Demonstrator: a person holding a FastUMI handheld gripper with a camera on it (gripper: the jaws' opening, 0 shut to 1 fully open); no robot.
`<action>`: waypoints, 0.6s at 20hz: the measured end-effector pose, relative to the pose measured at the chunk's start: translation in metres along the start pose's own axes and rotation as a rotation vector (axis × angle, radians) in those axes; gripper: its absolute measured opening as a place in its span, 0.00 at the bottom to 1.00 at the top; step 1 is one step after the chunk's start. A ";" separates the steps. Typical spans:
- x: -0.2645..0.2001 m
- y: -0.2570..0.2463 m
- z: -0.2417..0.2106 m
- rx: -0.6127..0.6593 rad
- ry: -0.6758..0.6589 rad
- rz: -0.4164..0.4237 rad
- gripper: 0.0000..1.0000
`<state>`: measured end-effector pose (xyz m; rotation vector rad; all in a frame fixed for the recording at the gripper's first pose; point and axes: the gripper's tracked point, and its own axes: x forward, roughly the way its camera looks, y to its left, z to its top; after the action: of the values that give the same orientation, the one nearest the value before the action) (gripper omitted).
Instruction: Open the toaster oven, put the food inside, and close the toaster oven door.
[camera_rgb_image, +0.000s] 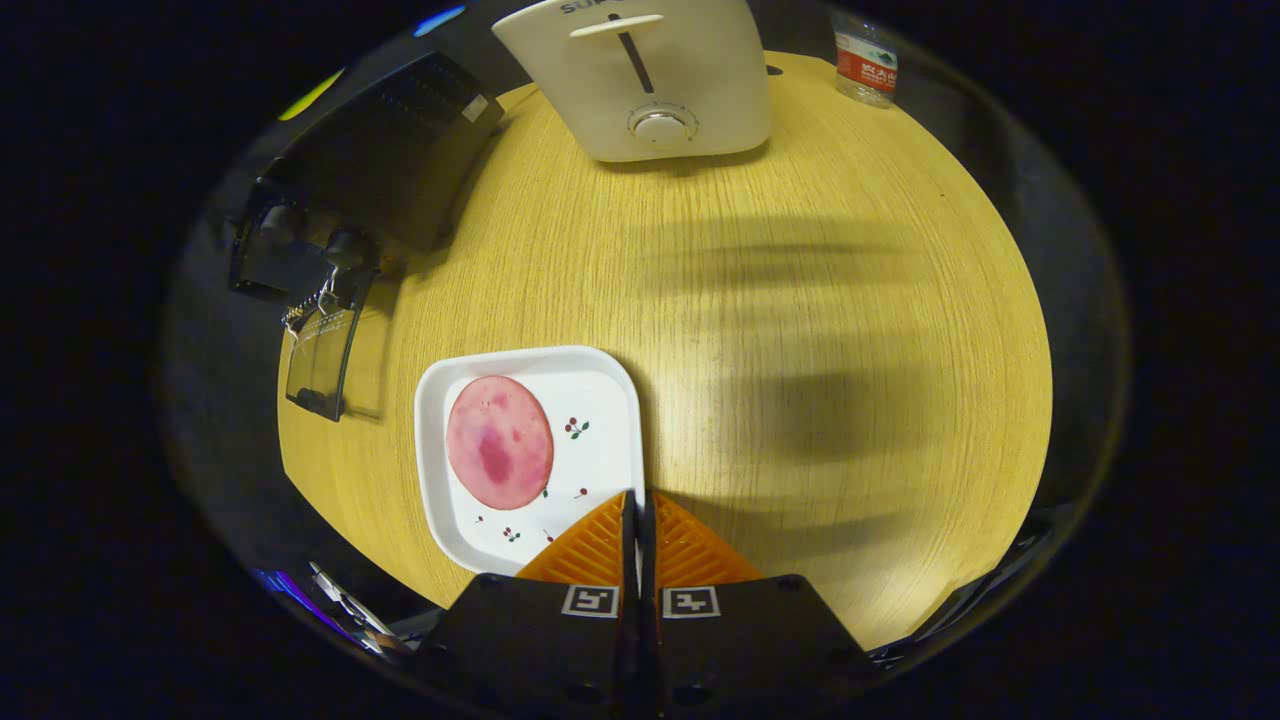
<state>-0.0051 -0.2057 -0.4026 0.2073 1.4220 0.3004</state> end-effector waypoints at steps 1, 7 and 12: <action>-0.001 0.000 -0.001 0.004 0.008 0.018 0.02; -0.001 0.006 -0.006 0.170 -0.006 0.106 0.02; -0.009 0.015 -0.011 0.237 -0.050 0.137 0.01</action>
<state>-0.0186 -0.1954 -0.3907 0.5045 1.3950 0.2364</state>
